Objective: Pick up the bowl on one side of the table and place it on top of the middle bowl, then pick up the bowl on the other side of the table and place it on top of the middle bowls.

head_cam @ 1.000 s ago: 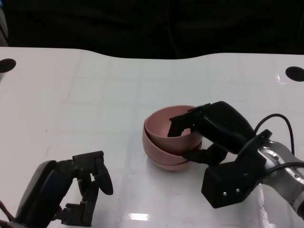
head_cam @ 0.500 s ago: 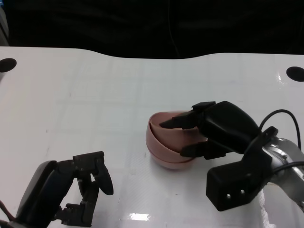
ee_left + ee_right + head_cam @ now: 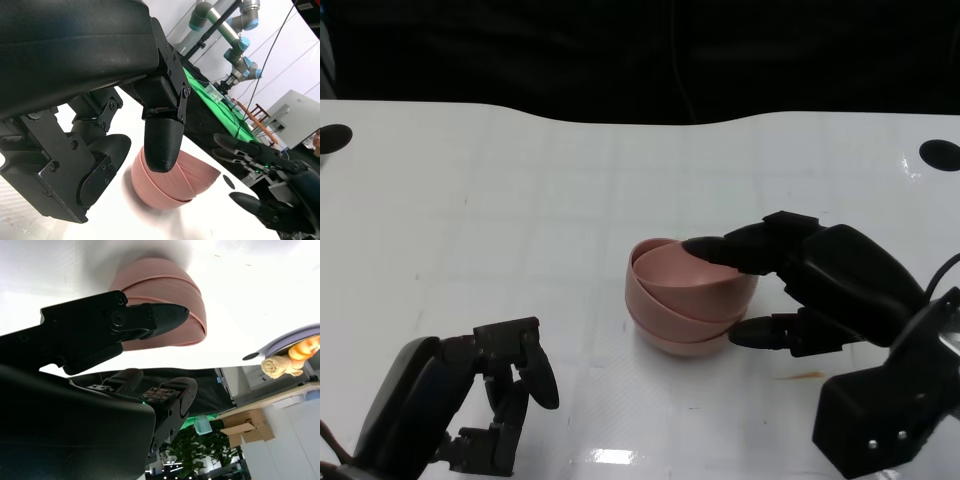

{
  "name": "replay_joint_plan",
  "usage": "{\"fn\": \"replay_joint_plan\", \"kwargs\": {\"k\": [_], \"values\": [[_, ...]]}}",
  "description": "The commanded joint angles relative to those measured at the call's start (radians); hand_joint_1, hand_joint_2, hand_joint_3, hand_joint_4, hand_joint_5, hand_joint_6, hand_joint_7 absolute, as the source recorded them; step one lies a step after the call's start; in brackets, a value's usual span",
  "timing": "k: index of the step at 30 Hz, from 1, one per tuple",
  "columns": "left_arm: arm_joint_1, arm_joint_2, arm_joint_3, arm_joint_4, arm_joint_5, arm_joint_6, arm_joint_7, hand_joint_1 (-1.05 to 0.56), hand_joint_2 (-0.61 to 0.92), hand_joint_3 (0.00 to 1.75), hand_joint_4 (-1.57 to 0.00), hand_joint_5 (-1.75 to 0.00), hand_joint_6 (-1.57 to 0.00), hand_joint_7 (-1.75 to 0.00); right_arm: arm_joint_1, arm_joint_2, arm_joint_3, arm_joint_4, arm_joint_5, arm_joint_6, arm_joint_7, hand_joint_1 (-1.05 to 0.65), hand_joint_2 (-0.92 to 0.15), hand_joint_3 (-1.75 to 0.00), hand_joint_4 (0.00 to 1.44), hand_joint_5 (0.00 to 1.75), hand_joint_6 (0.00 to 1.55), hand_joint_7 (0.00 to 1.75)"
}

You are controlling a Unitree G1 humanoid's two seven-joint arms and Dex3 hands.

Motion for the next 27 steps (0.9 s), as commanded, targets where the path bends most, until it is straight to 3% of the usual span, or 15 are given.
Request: {"fn": "replay_joint_plan", "kwargs": {"k": [1, 11, 16, 18, 21, 27], "values": [[0.003, 0.008, 0.002, 0.004, 0.0, -0.002, -0.004, 0.09, 0.2, 1.61, -0.97, -1.64, -0.88, -1.47, 0.04, -0.022, -0.043, -0.06, 0.041, 0.009, 0.014, -0.7, -0.92, -0.33, 0.06, 0.53, 0.29, 0.0], [0.004, 0.005, -0.001, -0.011, 0.006, 0.019, -0.008, 0.08, 0.2, 1.61, -0.97, -1.64, -0.88, -1.46, 0.206, -0.052, -0.128, -0.21, 0.109, -0.003, 0.041, -0.53, -0.92, -0.12, 0.06, 0.78, 0.4, 0.07], [0.004, 0.008, -0.002, -0.012, -0.001, 0.019, -0.014, 0.08, 0.21, 1.61, -0.96, -1.66, -0.87, -1.47, 0.315, -0.026, -0.155, -0.269, 0.18, -0.021, 0.024, -0.41, -0.91, -0.08, 0.16, 0.85, 0.51, 0.12], [0.003, 0.006, -0.001, -0.011, -0.006, 0.02, -0.016, 0.07, 0.21, 1.61, -0.96, -1.66, -0.87, -1.47, 0.36, 0.004, -0.168, -0.252, 0.22, -0.091, -0.02, -0.26, -0.91, -0.06, 0.34, 0.89, 0.65, 0.18], [0.002, 0.008, 0.001, -0.003, -0.008, 0.011, -0.018, 0.07, 0.21, 1.6, -0.96, -1.66, -0.87, -1.46, 0.4, 0.036, -0.178, -0.238, 0.245, -0.143, -0.052, -0.15, -0.92, -0.07, 0.51, 0.94, 0.77, 0.24], [0.0, 0.014, 0.004, 0.004, -0.003, 0.0, -0.017, 0.07, 0.2, 1.61, -0.95, -1.66, -0.87, -1.46, 0.431, 0.074, -0.184, -0.211, 0.248, -0.208, -0.078, 0.01, -0.91, -0.1, 0.73, 1.08, 0.91, 0.33]]}}
